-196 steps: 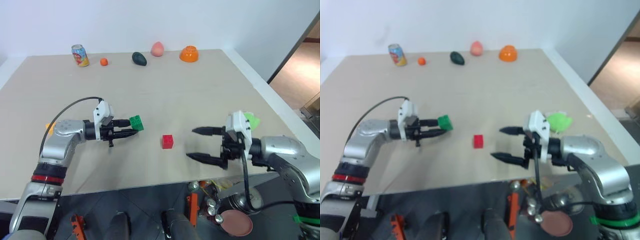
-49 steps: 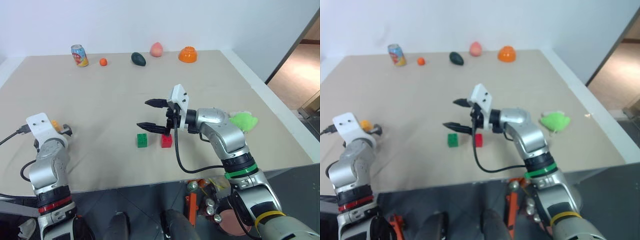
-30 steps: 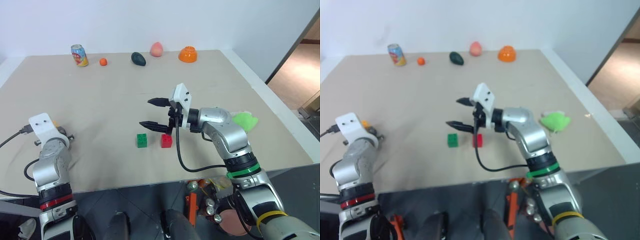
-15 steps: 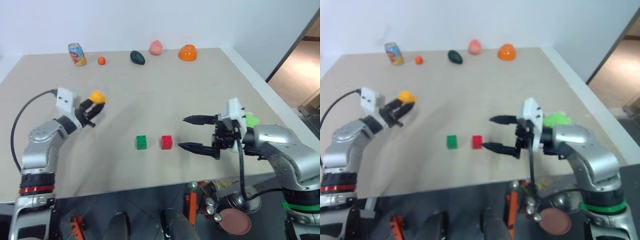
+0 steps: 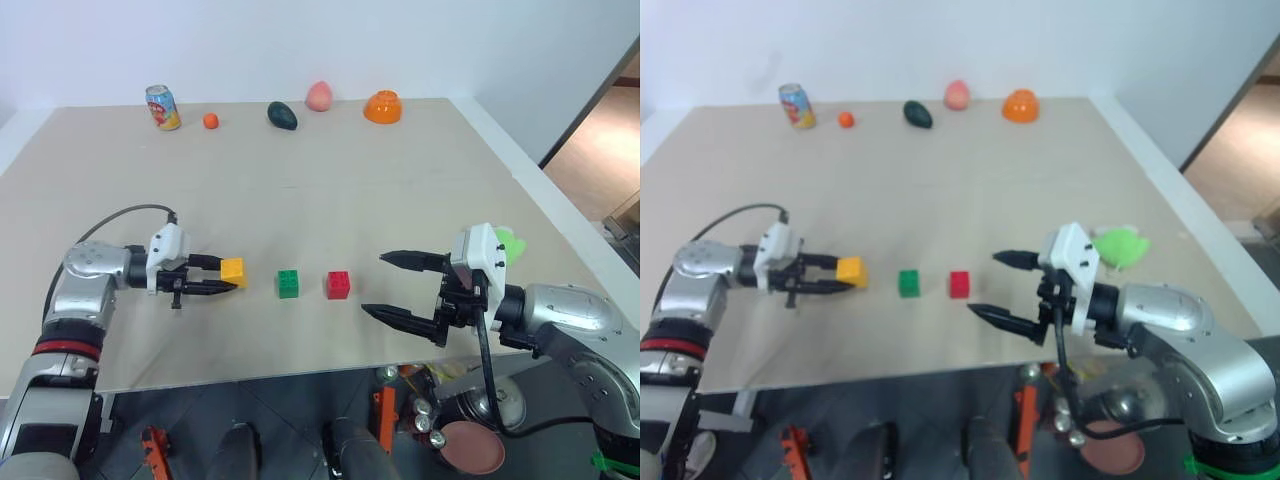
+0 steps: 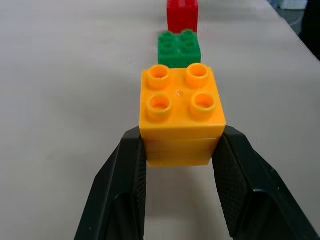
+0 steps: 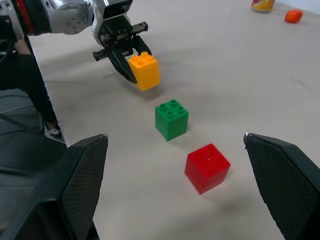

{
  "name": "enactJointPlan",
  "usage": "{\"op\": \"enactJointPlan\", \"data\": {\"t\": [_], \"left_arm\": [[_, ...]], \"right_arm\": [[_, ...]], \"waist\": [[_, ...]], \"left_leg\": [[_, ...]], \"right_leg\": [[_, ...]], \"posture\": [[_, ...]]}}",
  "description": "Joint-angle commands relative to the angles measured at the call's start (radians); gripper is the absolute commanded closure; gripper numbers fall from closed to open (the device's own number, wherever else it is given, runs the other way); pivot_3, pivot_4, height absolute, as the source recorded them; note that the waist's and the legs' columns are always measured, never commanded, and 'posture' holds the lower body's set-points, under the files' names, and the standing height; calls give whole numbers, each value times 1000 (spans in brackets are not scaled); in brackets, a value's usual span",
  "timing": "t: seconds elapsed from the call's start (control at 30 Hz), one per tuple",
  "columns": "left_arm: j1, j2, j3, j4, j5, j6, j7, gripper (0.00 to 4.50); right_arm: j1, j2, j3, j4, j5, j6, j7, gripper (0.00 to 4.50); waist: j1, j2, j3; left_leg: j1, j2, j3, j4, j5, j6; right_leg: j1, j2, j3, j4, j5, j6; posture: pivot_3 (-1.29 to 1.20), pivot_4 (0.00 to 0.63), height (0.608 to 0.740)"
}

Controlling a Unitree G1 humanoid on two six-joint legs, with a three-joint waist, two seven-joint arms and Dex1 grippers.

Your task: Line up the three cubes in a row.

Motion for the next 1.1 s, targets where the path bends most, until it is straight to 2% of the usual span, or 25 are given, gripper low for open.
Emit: {"op": "enactJointPlan", "data": {"t": [0.03, 0.2, 0.4, 0.8, 0.93, 1.1], "left_arm": [[-69, -16, -32, 86, 11, -36, -23, 3212], [-113, -35, -71, 148, -2, -30, -23, 3212], [-122, -30, -31, 184, -9, -4, -23, 3212], [39, 49, -35, -20, -98, 121, -23, 3212], [46, 54, -39, -3, -80, 85, -23, 3212], [-7, 8, -2, 91, -40, 0, -2, 3212]], "right_arm": [[19, -15, -54, -63, 41, 7, -32, 0], [77, -30, -89, -93, 63, 13, -61, 0], [105, -35, -95, -98, 72, 2, -85, 0], [24, -25, -31, -40, 63, -17, -89, 0], [11, -27, -24, -35, 65, -17, -91, 0], [0, -26, -30, -31, 75, -15, -102, 0]], "waist": [[-1, 0, 0], [-4, 0, 0], [-4, 0, 0], [-4, 0, 0], [-3, 0, 0], [-2, 0, 0]], "left_leg": [[0, 0, 0, 0, 0, 0], [-1, 0, 0, 1, 0, 0], [0, 0, -1, 2, 0, 0], [0, 1, -1, 4, 0, 1], [0, 1, -1, 4, 0, 1], [1, 0, 0, 4, 0, 1]], "right_leg": [[0, 0, 0, 0, 0, 0], [0, 0, 0, 0, 1, 1], [0, 1, 0, 2, 1, 1], [0, 0, 0, 4, 1, 1], [0, 0, 0, 4, 1, 1], [1, 0, 0, 4, 1, 1]], "posture": [[0, 150, 738], [0, 150, 738], [0, 150, 738], [0, 150, 738], [0, 150, 738], [0, 150, 738]]}}
